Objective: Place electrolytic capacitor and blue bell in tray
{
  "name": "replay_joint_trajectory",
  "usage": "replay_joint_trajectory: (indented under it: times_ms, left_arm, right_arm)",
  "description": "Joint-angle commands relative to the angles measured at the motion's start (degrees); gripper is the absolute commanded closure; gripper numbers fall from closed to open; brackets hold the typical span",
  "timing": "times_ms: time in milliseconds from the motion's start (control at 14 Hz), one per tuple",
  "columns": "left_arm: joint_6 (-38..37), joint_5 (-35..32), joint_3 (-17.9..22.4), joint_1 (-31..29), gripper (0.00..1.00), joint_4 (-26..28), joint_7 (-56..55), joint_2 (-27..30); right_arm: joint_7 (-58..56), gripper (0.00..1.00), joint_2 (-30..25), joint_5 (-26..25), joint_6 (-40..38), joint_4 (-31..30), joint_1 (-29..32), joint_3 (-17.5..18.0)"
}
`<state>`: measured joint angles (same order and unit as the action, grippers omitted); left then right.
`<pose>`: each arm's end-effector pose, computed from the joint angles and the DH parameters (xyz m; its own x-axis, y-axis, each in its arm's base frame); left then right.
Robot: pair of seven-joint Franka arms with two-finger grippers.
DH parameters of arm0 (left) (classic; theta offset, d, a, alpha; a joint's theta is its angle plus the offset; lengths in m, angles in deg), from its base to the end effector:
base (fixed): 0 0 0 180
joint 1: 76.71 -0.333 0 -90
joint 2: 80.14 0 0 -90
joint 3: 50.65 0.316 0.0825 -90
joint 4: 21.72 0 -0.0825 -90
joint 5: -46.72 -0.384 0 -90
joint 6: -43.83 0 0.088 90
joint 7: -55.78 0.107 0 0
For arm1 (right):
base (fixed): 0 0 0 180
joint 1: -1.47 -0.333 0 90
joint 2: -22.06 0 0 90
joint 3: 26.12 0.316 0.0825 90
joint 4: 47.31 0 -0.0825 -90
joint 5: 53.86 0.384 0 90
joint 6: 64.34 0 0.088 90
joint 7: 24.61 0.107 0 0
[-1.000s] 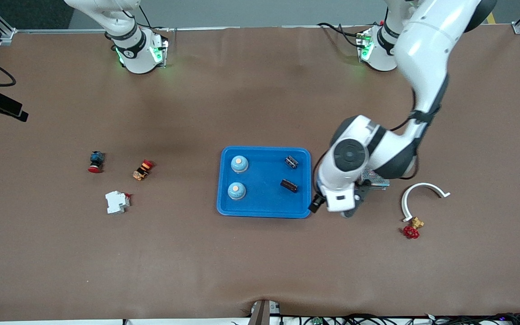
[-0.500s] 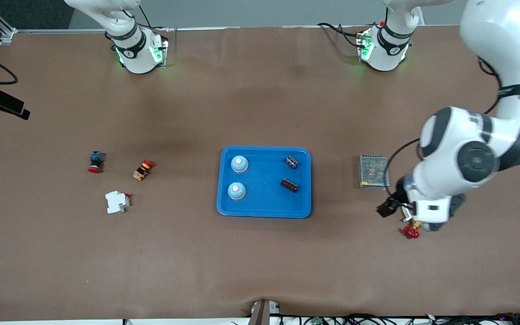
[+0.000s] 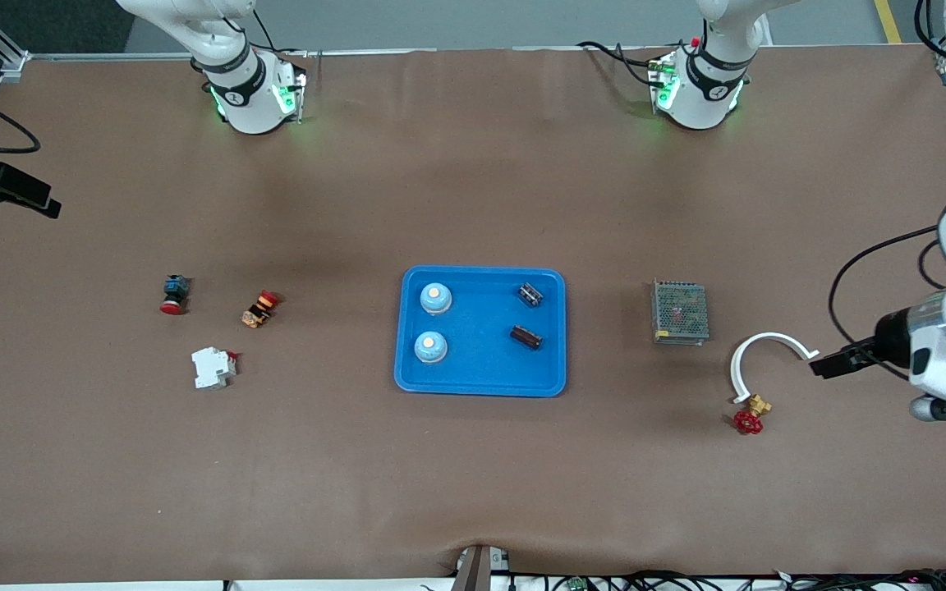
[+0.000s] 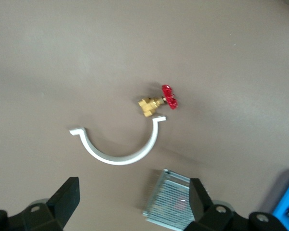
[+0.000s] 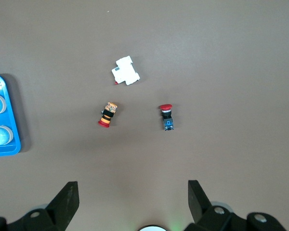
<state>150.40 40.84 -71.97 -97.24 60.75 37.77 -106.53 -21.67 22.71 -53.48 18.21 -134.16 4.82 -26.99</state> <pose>0.6847 0.0406 0.4395 0.9536 0.2999 -0.0283 0.3011 -0.9518 0.0583 0.5431 -0.0392 0.6330 0.9886 -0.1235 -0.0865 -0.1242 -0.9923 -0.0020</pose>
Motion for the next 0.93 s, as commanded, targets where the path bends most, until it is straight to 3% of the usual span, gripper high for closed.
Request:
replay_joint_trajectory:
  times_ms: [0, 214, 429, 500, 714, 857]
  left_arm:
    - [-2.4, 1.0, -0.6, -2.4, 0.0, -1.4, 9.1, 2.2]
    - [-4.6, 1.0, -3.5, -5.2, 0.0, -2.8, 12.5, 2.6]
    - [-6.6, 1.1, -2.6, -3.6, 0.0, -5.1, 12.9, 4.6]
    - [-6.6, 1.2, -0.6, -1.5, 0.0, -5.1, 13.0, 5.8]
    - [-6.9, 4.2, 10.7, 8.5, 0.0, -4.5, 12.9, 9.7]
    - [-8.7, 4.2, 15.5, 14.7, 0.0, -4.6, 12.7, 11.4]
  right_arm:
    - [0.9, 0.0, -1.5, 0.0, 0.5, -1.6, -0.3, 0.2]
    - [0.9, 0.0, -1.4, 0.0, 0.6, -1.6, -0.1, 0.2]
    - [0.8, 0.0, -1.4, 0.0, 0.8, -1.5, 0.3, 0.2]
    - [0.8, 0.0, -1.4, 0.0, 0.8, -1.5, 0.2, 0.2]
    - [0.8, 0.0, -1.4, 0.0, 0.9, -1.3, 0.3, 0.2]
    - [0.8, 0.0, -1.4, 0.0, 0.9, -1.1, 0.2, 0.2]
